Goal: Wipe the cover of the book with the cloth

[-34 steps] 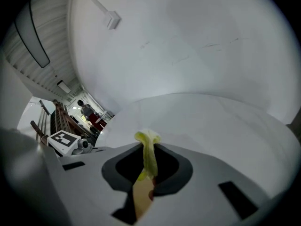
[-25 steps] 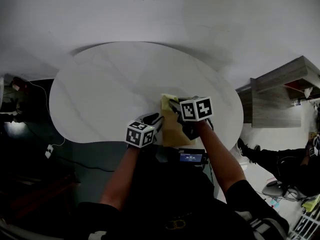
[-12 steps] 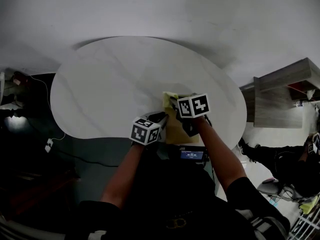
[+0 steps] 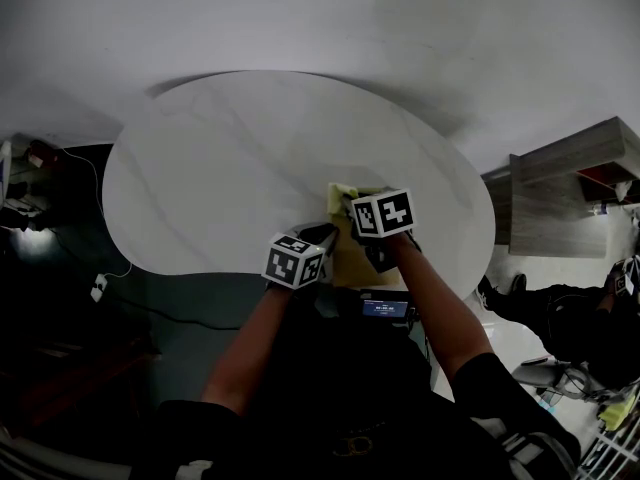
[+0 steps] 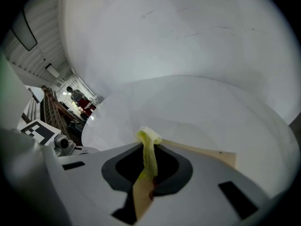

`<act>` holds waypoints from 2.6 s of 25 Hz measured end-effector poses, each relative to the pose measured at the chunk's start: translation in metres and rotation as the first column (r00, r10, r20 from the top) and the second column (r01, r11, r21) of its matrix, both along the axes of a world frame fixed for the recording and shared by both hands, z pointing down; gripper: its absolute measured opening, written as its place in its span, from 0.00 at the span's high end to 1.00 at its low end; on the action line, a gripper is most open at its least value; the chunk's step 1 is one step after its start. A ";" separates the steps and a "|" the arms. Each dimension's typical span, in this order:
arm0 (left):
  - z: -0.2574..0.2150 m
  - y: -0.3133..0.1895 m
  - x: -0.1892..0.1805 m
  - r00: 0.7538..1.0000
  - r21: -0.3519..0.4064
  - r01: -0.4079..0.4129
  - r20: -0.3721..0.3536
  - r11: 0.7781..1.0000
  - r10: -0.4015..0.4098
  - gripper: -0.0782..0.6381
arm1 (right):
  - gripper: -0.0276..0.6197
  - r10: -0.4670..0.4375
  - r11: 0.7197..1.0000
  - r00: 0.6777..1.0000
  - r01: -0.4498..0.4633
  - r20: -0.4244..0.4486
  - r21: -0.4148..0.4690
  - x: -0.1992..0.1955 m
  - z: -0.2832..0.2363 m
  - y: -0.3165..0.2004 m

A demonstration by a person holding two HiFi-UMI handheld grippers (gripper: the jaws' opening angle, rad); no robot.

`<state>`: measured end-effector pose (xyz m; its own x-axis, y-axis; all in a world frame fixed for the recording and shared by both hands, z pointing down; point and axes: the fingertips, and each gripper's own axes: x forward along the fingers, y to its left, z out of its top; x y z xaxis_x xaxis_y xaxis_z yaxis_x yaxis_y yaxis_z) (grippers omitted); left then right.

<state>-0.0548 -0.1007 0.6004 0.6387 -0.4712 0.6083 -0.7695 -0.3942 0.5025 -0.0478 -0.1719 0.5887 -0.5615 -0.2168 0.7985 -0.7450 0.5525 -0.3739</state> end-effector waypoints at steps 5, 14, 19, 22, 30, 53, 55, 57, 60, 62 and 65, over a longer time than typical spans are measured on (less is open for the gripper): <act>0.000 0.000 0.000 1.000 0.000 -0.003 0.013 1.000 0.003 0.82 | 0.82 0.001 1.000 1.000 -0.001 -0.011 0.004 0.004 0.000 -0.001; 0.000 0.000 0.000 1.000 -0.003 -0.009 0.020 1.000 0.009 0.82 | 0.82 0.025 1.000 0.999 -0.025 -0.021 0.008 0.021 0.000 -0.005; 0.001 0.000 0.000 1.000 -0.004 -0.012 0.025 1.000 0.013 0.82 | 0.82 0.050 0.999 0.998 -0.049 -0.024 0.009 0.036 0.000 -0.007; 0.000 0.000 -0.001 1.000 -0.003 -0.013 0.028 1.000 0.014 0.82 | 0.82 0.066 0.998 0.998 -0.065 -0.025 0.011 0.043 -0.001 -0.007; 0.001 0.000 -0.001 0.999 -0.003 -0.011 0.038 1.000 0.011 0.82 | 0.82 0.108 0.994 0.994 -0.108 -0.023 0.014 0.068 0.000 -0.008; 0.002 0.001 -0.003 0.999 -0.001 -0.004 0.043 1.000 0.004 0.82 | 0.82 0.243 0.970 0.969 -0.243 -0.041 0.023 0.133 0.002 -0.011; 0.001 0.000 -0.002 0.999 -0.002 -0.005 0.043 1.000 0.005 0.82 | 0.82 0.246 0.969 0.968 -0.245 -0.042 0.022 0.134 0.002 -0.011; 0.001 0.000 -0.001 0.999 -0.003 -0.006 0.041 1.000 0.006 0.82 | 0.82 0.246 0.969 0.968 -0.245 -0.047 0.024 0.135 0.001 -0.011; 0.001 0.000 -0.002 0.999 -0.005 0.000 0.036 1.000 0.000 0.82 | 0.82 0.237 0.971 0.970 -0.236 -0.044 0.041 0.130 -0.003 -0.011; 0.001 0.000 -0.002 0.999 -0.008 0.005 0.031 1.000 -0.005 0.82 | 0.82 0.224 0.974 0.974 -0.222 -0.024 0.048 0.123 -0.009 -0.010; 0.001 0.000 -0.001 1.000 -0.012 0.008 0.026 1.000 -0.008 0.82 | 0.82 0.190 0.980 0.982 -0.190 0.011 0.053 0.105 -0.017 -0.007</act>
<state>-0.0563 -0.1011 0.6017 0.6189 -0.4687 0.6303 -0.7854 -0.3819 0.4871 0.0571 -0.1791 0.5714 -0.5111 -0.3621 0.7795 -0.8359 0.4206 -0.3527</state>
